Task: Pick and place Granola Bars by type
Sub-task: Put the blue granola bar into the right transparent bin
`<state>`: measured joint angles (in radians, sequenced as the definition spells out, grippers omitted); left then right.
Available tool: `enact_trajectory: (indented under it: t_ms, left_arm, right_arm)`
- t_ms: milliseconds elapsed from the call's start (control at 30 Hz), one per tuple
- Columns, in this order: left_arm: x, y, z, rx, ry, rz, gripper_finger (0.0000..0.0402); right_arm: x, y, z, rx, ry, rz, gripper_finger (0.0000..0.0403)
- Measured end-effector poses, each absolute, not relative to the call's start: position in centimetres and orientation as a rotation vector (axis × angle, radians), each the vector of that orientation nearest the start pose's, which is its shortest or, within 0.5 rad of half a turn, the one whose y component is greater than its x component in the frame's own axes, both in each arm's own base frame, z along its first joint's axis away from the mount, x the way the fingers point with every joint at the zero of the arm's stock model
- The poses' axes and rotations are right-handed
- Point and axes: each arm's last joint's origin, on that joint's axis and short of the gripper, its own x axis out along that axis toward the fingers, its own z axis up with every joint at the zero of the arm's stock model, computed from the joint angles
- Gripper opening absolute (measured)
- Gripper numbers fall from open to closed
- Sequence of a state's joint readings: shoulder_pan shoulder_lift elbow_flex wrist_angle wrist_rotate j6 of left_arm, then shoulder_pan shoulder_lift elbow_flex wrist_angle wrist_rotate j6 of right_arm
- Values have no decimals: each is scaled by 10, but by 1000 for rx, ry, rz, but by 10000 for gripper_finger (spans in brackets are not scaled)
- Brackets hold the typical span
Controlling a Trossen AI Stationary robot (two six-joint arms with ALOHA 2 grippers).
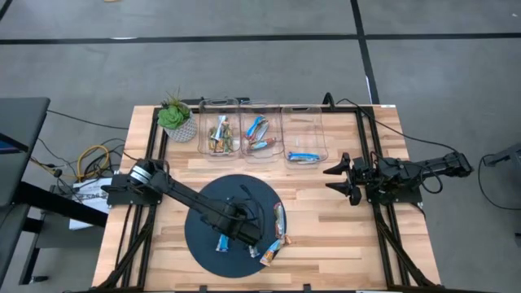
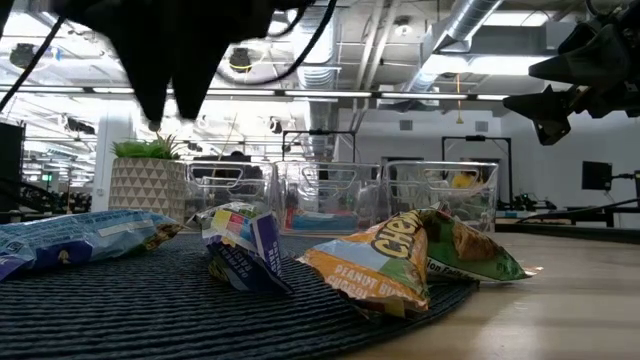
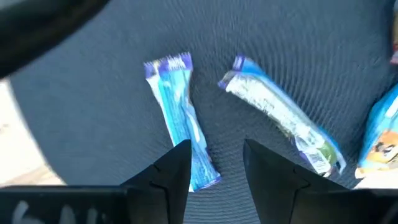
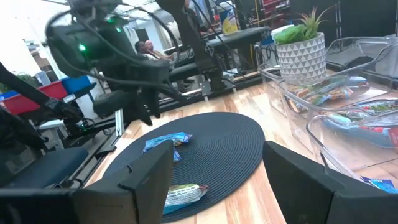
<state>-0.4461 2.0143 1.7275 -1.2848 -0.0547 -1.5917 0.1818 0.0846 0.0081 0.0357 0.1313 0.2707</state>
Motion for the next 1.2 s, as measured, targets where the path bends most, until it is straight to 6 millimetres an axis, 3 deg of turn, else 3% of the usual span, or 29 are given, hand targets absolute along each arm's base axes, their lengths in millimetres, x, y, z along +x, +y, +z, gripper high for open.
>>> enact_trajectory:
  t_ms: [300, 600, 1200]
  left_arm:
    - [330, -159, 188, -985, 1372, 821, 139]
    - [318, -150, 184, -936, 1407, 761, 139]
    - [314, -141, 156, -967, 1417, 722, 140]
  right_arm:
    - [101, 15, 163, 264, 47, 45, 244]
    - [101, 15, 163, 264, 47, 45, 244]
    - [101, 15, 163, 264, 47, 45, 244]
